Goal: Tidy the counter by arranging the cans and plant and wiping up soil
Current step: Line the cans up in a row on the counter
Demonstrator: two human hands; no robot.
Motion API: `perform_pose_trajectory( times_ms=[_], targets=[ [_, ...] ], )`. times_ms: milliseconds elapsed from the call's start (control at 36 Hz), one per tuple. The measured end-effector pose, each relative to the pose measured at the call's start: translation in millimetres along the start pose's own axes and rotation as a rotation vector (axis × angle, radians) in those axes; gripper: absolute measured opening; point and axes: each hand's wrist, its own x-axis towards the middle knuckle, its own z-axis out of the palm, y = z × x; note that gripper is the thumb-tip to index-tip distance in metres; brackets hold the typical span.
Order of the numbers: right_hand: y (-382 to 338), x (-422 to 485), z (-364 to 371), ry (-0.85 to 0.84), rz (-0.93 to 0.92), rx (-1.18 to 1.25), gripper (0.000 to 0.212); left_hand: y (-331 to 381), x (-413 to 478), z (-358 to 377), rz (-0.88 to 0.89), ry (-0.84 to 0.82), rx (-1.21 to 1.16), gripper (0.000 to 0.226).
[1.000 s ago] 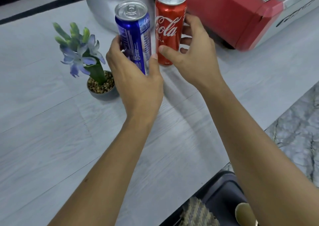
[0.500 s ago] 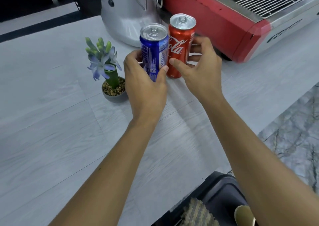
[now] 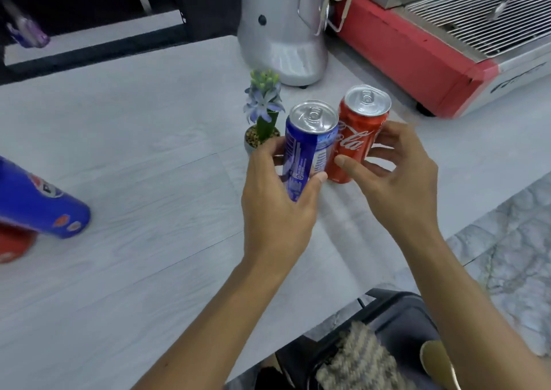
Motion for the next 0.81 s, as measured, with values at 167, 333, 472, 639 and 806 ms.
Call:
perform_pose_trajectory(
  times_ms=[167, 333, 472, 639, 806],
  targets=[
    [-24.1, -44.4, 11.0, -0.070, 0.009, -0.019, 0.063, -10.7, -29.7, -54.7, -0.064, 0.043, -0.011, 0.064],
    [-51.7, -80.3, 39.3, -0.155, -0.003, 0.030, 0.062, -21.0, -42.1, -108.1, -0.109, 0.121, 0.047, 0.064],
    [-70.3, -95.5, 70.4, -0.203, -0.015, 0.116, 0.063, -32.6, -40.4, -140.6, -0.153, 0.186, 0.075, 0.069],
    [-88.2, -93.5, 109.1, -0.262, -0.031, 0.143, 0.067, -40.8, -27.0, -164.0, -0.141, 0.290, 0.077, 0.066],
    [-103.5, -82.7, 149.0, -0.282, -0.048, 0.156, 0.065, -47.3, -9.1, -174.7, -0.137, 0.402, 0.075, 0.065]
  ],
)
